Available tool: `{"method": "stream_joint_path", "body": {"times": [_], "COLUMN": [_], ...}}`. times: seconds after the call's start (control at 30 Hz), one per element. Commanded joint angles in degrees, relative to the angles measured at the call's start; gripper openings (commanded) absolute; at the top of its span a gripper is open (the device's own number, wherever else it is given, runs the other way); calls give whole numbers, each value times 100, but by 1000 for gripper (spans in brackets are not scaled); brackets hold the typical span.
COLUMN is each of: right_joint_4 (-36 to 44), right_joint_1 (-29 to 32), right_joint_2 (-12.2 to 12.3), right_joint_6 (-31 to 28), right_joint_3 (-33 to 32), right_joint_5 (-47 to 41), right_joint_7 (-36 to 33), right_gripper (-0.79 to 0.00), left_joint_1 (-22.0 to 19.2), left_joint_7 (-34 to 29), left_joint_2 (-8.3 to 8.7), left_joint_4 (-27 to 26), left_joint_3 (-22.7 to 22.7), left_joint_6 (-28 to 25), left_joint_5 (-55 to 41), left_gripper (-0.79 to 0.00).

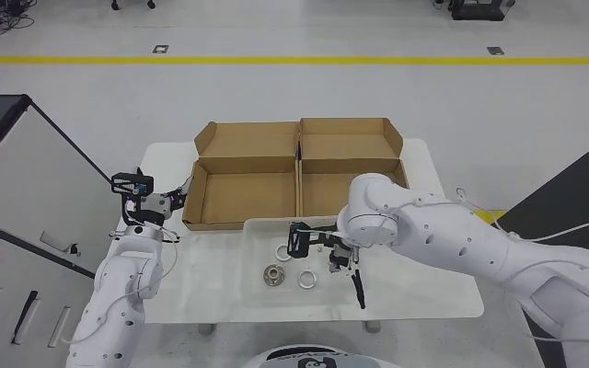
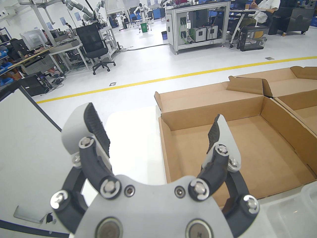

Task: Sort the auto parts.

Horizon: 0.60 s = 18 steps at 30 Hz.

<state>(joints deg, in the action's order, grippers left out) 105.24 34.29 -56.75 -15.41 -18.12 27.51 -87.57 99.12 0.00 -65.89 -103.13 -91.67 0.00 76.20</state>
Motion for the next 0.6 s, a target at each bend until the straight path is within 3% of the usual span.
{"method": "stream_joint_path", "body": {"times": [0.0,0.57], "right_joint_4": [-53,-684], "right_joint_1": [43,217], "right_joint_2": [-1,-311], "right_joint_6": [-19,-227], "right_joint_3": [6,375], "right_joint_5": [14,314], "right_joint_7": [19,132], "right_gripper": [-403,-409], "left_joint_1": [0,0], "left_joint_7": [0,0], "left_joint_2": [0,0], "left_joint_4": [0,0], "left_joint_3": [0,0], "left_joint_6": [0,0], "left_joint_5": [0,0], "left_gripper": [0,0]}}
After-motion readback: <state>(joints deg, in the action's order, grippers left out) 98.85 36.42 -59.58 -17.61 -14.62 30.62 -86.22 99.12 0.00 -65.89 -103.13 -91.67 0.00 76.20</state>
